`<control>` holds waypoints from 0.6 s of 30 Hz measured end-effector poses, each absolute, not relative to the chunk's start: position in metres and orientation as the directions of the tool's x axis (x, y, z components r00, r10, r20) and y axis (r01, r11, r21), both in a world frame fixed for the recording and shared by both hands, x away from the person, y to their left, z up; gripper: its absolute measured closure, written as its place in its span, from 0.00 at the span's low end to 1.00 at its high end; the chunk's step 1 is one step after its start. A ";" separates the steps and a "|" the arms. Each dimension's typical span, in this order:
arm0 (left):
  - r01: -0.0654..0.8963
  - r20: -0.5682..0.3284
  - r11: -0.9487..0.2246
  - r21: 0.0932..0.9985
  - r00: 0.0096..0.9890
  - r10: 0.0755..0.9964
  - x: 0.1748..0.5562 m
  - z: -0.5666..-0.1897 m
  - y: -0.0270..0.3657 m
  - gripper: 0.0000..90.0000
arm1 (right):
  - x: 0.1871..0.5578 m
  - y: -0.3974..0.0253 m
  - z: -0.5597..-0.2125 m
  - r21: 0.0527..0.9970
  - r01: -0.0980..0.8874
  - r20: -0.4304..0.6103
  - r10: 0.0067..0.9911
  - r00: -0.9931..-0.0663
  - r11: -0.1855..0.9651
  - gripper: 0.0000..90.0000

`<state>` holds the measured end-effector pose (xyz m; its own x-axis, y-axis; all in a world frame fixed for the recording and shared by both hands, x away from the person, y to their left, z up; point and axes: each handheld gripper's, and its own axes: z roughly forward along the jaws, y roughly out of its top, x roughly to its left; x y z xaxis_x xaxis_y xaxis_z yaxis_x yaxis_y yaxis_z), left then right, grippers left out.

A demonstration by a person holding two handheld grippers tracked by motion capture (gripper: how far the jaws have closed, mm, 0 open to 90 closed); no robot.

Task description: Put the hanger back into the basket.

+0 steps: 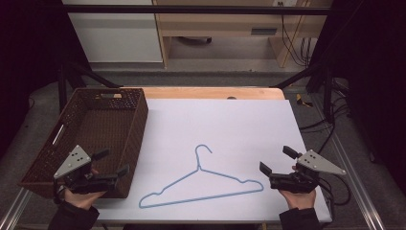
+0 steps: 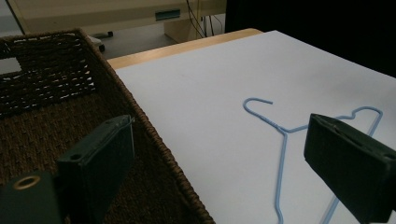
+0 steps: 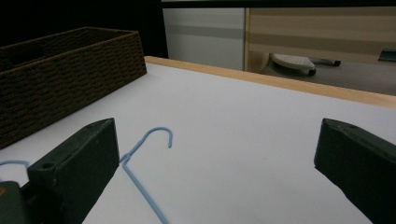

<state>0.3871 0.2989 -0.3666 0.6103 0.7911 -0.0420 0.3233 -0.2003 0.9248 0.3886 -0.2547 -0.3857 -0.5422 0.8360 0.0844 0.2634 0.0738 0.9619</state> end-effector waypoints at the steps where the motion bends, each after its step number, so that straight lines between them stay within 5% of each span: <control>1: 0.323 -0.040 -0.204 0.924 0.611 0.790 0.387 -0.366 0.298 0.09 | 0.389 -0.255 -0.386 0.961 0.266 0.083 0.836 -0.542 0.077 0.00; 18: 0.316 -0.004 -0.300 0.900 0.694 0.720 0.381 -0.370 0.264 0.17 | 0.392 -0.239 -0.385 0.939 0.304 0.047 0.818 -0.574 0.160 0.02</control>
<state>0.3813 0.2644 -0.3696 0.6939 0.7200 -0.0042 0.3164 -0.2997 0.9001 0.3919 -0.2389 -0.3855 -0.5738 0.8177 0.0466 0.3037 0.1596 0.9393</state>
